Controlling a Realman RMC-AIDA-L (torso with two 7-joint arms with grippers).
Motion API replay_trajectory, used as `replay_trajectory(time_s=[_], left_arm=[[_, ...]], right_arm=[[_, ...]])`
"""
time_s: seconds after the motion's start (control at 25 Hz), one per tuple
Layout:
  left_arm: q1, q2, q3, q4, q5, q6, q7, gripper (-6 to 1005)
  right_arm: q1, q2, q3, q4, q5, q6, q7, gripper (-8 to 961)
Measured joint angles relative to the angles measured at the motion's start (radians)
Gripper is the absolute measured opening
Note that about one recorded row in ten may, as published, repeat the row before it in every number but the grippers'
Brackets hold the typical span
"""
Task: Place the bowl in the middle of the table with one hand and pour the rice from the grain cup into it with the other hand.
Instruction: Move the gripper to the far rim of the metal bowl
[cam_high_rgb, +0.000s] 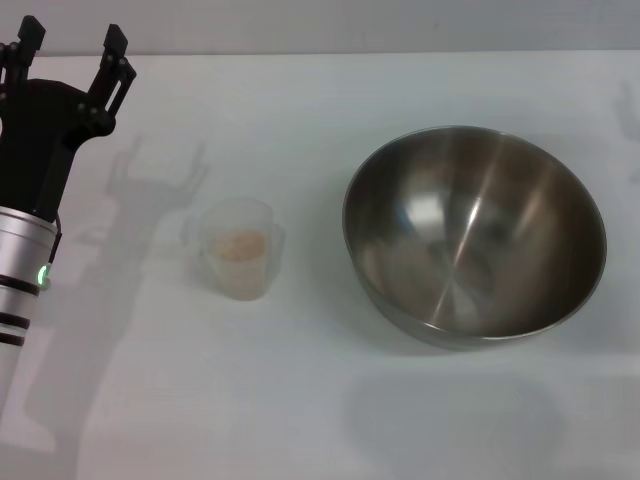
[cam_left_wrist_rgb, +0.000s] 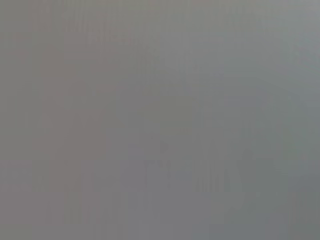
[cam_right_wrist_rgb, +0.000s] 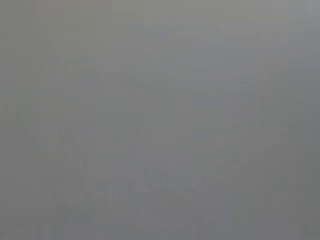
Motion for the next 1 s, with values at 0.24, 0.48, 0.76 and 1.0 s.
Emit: replay_trajectory(time_s=[0.24, 0.48, 0.76, 1.0], left_arm=[[-0.001, 0.0, -0.005, 0.0, -0.001, 0.0, 0.004, 845], [0.003, 0.001, -0.011, 0.004, -0.005, 0.001, 0.005, 844], [0.01, 0.0, -0.006, 0.008, -0.005, -0.004, 0.006, 842], [0.006, 0.0, -0.004, 0.009, -0.001, -0.005, 0.006, 840]], right_arm=[[0.008, 0.0, 0.0, 0.004, -0.003, 0.0, -0.149, 722], [0.007, -0.001, -0.011, -0.001, -0.005, 0.0, -0.281, 721], [-0.019, 0.0, -0.01, -0.131, -0.006, 0.186, -0.292, 721], [-0.135, 0.0, -0.004, -0.576, -0.007, 0.717, -0.292, 721]])
